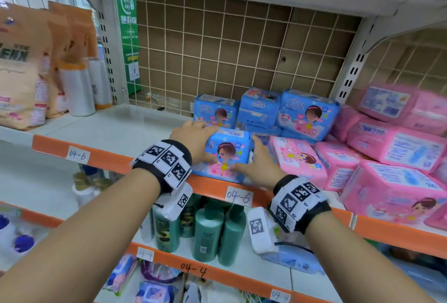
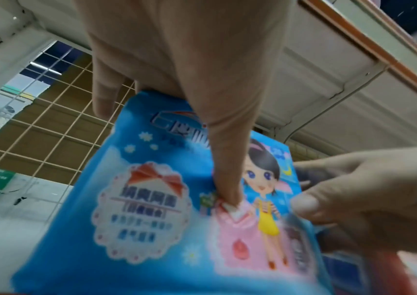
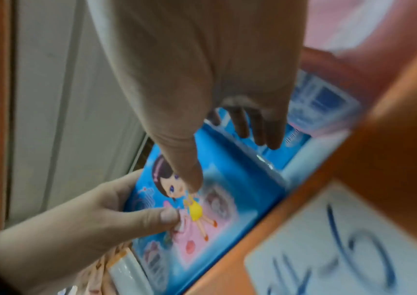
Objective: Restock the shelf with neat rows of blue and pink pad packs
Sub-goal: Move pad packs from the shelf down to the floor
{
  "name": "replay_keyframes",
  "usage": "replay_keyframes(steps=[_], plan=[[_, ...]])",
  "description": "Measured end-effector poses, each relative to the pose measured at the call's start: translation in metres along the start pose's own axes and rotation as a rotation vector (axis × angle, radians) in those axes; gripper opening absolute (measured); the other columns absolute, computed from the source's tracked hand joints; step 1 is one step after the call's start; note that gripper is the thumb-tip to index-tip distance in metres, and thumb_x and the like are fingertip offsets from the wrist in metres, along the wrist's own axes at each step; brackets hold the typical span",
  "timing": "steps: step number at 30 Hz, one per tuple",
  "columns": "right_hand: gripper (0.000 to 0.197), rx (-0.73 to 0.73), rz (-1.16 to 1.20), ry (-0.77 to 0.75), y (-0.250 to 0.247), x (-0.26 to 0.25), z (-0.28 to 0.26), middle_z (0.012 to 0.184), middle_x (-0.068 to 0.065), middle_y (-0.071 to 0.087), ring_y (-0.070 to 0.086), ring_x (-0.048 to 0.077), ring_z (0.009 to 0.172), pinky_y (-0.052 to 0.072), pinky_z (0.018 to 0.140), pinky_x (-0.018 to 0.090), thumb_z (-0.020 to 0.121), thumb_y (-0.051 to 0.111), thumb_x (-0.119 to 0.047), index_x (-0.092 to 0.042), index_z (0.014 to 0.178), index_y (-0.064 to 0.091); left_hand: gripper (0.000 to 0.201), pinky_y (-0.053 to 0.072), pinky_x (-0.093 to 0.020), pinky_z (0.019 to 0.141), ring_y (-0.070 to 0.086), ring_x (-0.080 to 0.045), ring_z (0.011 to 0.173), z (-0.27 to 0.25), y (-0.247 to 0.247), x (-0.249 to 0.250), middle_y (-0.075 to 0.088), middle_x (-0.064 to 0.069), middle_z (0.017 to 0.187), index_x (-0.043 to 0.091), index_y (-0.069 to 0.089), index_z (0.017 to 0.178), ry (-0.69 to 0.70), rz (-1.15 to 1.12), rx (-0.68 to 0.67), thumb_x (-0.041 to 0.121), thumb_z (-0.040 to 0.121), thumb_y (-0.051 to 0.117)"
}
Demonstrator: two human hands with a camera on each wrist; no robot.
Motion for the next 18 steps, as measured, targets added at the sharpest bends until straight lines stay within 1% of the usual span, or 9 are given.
replay_keyframes(steps=[2, 4, 6, 8, 9, 10, 12, 14, 18], plan=[[0.082, 0.001, -0.163, 0.039, -0.016, -0.001, 0.007, 0.131, 0.001, 0.034, 0.033, 0.007, 0.119, 0.025, 0.088, 0.013, 0.079, 0.072, -0.02, -0.018, 0.143, 0.02, 0.08, 0.033, -0.043, 0.105, 0.019, -0.026, 0.139, 0.007, 0.006, -0.006, 0.019, -0.002, 0.154, 0.032, 0.02, 0.145, -0.056, 0.058, -0.011, 0.048, 0.08, 0.063], [0.08, 0.077, -0.21, 0.026, -0.038, -0.01, 0.019, 0.141, 0.007, 0.027, 0.031, 0.015, 0.128, 0.023, 0.089, 0.016, 0.082, 0.068, -0.026, -0.017, 0.144, 0.02, 0.078, 0.034, -0.043, 0.107, 0.015, -0.027, 0.14, 0.011, 0.015, -0.011, 0.013, -0.002, 0.155, 0.03, 0.015, 0.147, -0.095, 0.067, -0.006, 0.04, 0.085, 0.061], [0.069, 0.19, -0.238, 0.024, -0.061, -0.022, 0.035, 0.136, 0.012, 0.032, 0.035, 0.021, 0.127, 0.025, 0.085, 0.016, 0.083, 0.066, -0.029, -0.016, 0.14, 0.03, 0.075, 0.035, -0.043, 0.106, 0.01, -0.028, 0.141, 0.012, 0.021, -0.012, 0.008, -0.001, 0.156, 0.031, 0.013, 0.147, -0.133, 0.037, 0.008, 0.035, 0.087, 0.059], [0.06, 0.273, -0.275, 0.068, -0.077, -0.031, 0.055, 0.123, 0.011, 0.042, 0.04, 0.028, 0.124, 0.031, 0.086, 0.021, 0.084, 0.063, -0.034, -0.012, 0.134, 0.039, 0.073, 0.034, -0.044, 0.106, 0.006, -0.028, 0.142, 0.012, 0.023, -0.01, 0.005, 0.001, 0.156, 0.033, 0.012, 0.146, -0.169, 0.015, 0.006, 0.034, 0.088, 0.056], [0.063, 0.299, -0.303, 0.118, -0.083, -0.033, 0.066, 0.122, 0.012, 0.044, 0.04, 0.031, 0.124, 0.035, 0.09, 0.026, 0.084, 0.062, -0.039, -0.009, 0.134, 0.038, 0.072, 0.033, -0.045, 0.105, 0.005, -0.028, 0.142, 0.013, 0.024, -0.009, 0.004, 0.002, 0.156, 0.033, 0.011, 0.145, -0.188, 0.003, 0.01, 0.033, 0.089, 0.056], [0.071, 0.316, -0.339, 0.196, -0.087, -0.032, 0.076, 0.13, 0.016, 0.039, 0.036, 0.034, 0.128, 0.037, 0.097, 0.033, 0.083, 0.061, -0.045, -0.009, 0.138, 0.033, 0.071, 0.032, -0.045, 0.105, 0.004, -0.028, 0.142, 0.013, 0.025, -0.008, 0.003, 0.002, 0.156, 0.033, 0.011, 0.145, -0.207, -0.005, 0.02, 0.031, 0.089, 0.055], [0.088, 0.31, -0.454, 0.341, -0.089, -0.031, 0.094, 0.15, 0.019, 0.016, 0.022, 0.038, 0.137, 0.03, 0.108, 0.044, 0.08, 0.058, -0.058, -0.011, 0.145, 0.021, 0.071, 0.033, -0.044, 0.104, 0.004, -0.028, 0.142, 0.013, 0.025, -0.007, 0.004, 0.0, 0.156, 0.033, 0.011, 0.145, -0.239, -0.015, 0.044, 0.027, 0.089, 0.053], [0.1, 0.261, -0.594, 0.388, -0.083, -0.032, 0.11, 0.154, 0.016, 0.009, 0.015, 0.039, 0.14, 0.024, 0.112, 0.048, 0.075, 0.055, -0.069, -0.012, 0.147, 0.015, 0.071, 0.033, -0.043, 0.103, 0.005, -0.028, 0.141, 0.013, 0.025, -0.007, 0.005, -0.001, 0.155, 0.033, 0.011, 0.145, -0.26, -0.021, 0.053, 0.028, 0.088, 0.053], [0.109, 0.246, -0.678, 0.401, -0.073, -0.036, 0.136, 0.142, 0.018, 0.035, 0.039, 0.037, 0.128, 0.038, 0.104, 0.045, 0.064, 0.049, -0.082, -0.009, 0.141, 0.028, 0.071, 0.032, -0.044, 0.103, 0.005, -0.028, 0.142, 0.016, 0.026, -0.008, 0.005, -0.001, 0.155, 0.033, 0.009, 0.145, -0.274, -0.001, 0.045, 0.03, 0.089, 0.053]])
Point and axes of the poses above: each hand's wrist, its own z-axis towards the middle knuckle, its own y-axis out of the palm, x = y × z, the point moved 5 cm from there along z, towards the middle knuckle
